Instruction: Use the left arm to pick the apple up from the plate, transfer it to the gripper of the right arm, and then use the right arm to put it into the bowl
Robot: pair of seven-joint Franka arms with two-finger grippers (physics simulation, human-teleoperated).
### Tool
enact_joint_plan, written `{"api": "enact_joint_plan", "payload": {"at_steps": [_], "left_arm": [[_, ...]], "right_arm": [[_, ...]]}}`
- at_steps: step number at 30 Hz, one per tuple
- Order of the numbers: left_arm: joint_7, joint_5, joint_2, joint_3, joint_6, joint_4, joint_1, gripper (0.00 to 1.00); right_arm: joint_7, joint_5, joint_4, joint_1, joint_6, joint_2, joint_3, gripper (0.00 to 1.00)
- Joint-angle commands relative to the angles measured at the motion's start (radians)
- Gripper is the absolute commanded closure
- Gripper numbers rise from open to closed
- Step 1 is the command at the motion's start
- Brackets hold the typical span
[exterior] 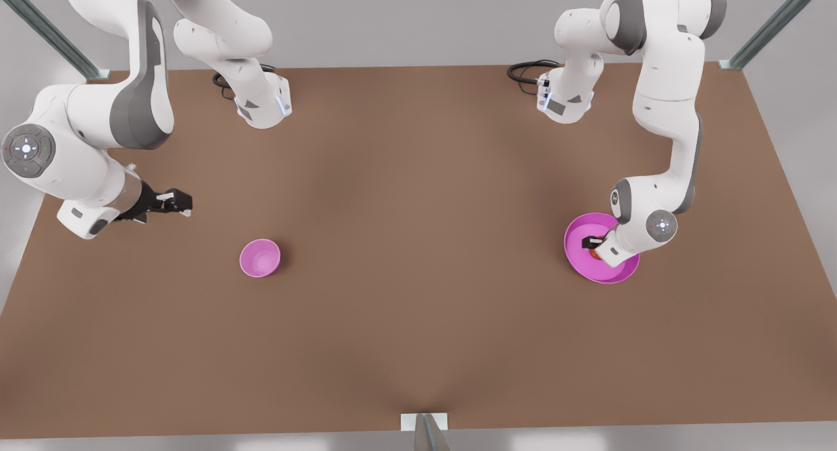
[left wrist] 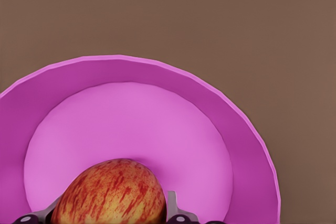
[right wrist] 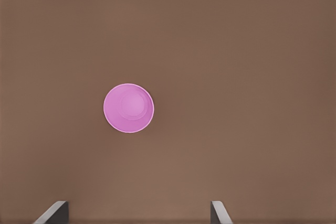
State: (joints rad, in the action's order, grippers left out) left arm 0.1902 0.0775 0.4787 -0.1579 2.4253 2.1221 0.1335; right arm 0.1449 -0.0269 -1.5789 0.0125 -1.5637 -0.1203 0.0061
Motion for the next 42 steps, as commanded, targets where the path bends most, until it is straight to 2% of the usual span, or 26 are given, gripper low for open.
{"api": "enact_joint_plan", "payload": {"at_steps": [1, 9, 16, 22, 27, 28, 30, 33, 36, 38, 39, 42], "left_arm": [[-0.003, -0.001, 0.0, 0.0, 0.0, -0.001, 0.0, 0.1], [-0.003, -0.001, 0.006, 0.0, 0.0, -0.002, 0.0, 0.1], [-0.006, 0.001, 0.001, 0.0, -0.002, -0.002, 0.0, 0.19], [-0.005, 0.002, -0.032, 0.001, -0.011, -0.005, 0.001, 0.19], [-0.003, 0.159, -0.106, 0.003, -0.043, -0.007, 0.005, 0.19], [-0.005, 0.192, -0.111, 0.008, -0.045, -0.008, 0.006, 0.19], [-0.005, 0.287, -0.112, 0.021, -0.078, -0.028, 0.011, 0.19], [-0.005, 0.323, -0.112, 0.029, -0.087, -0.036, 0.011, 0.21], [-0.005, 0.544, -0.112, 0.08, -0.091, -0.042, 0.011, 0.21], [-0.006, 0.577, -0.112, 0.087, -0.1, -0.051, 0.026, 0.21], [-0.006, 0.639, -0.104, 0.107, -0.163, -0.091, 0.026, 0.21], [-0.04, 0.648, -0.031, 0.121, -0.39, -0.28, 0.026, 0.21]], "right_arm": [[0.001, -0.001, 0.0, 0.001, 0.001, 0.001, 0.0, 0.0], [0.005, -0.001, 0.016, 0.015, 0.007, -0.019, 0.002, 0.0], [0.012, 0.001, 0.025, 0.015, 0.011, -0.024, 0.002, 0.0], [0.019, 0.002, 0.027, 0.012, 0.011, -0.033, 0.002, 0.0], [0.036, 0.013, 0.034, 0.009, 0.01, -0.042, 0.003, 0.0], [0.115, 0.047, 0.048, 0.004, 0.008, -0.059, 0.003, 0.0], [0.378, 0.249, 0.125, 0.003, 0.008, -0.15, 0.003, 0.0], [0.728, 0.559, 0.168, 0.003, 0.007, -0.297, 0.023, 0.0], [0.9, 0.677, 0.221, 0.001, -0.001, -0.381, 0.058, 0.0], [1.022, 0.762, 0.263, -0.002, -0.001, -0.446, 0.083, 0.0], [1.07, 0.805, 0.293, -0.003, -0.002, -0.49, 0.104, 0.0], [1.18, 0.835, 0.349, -0.029, -0.09, -0.559, 0.198, 0.0]]}}
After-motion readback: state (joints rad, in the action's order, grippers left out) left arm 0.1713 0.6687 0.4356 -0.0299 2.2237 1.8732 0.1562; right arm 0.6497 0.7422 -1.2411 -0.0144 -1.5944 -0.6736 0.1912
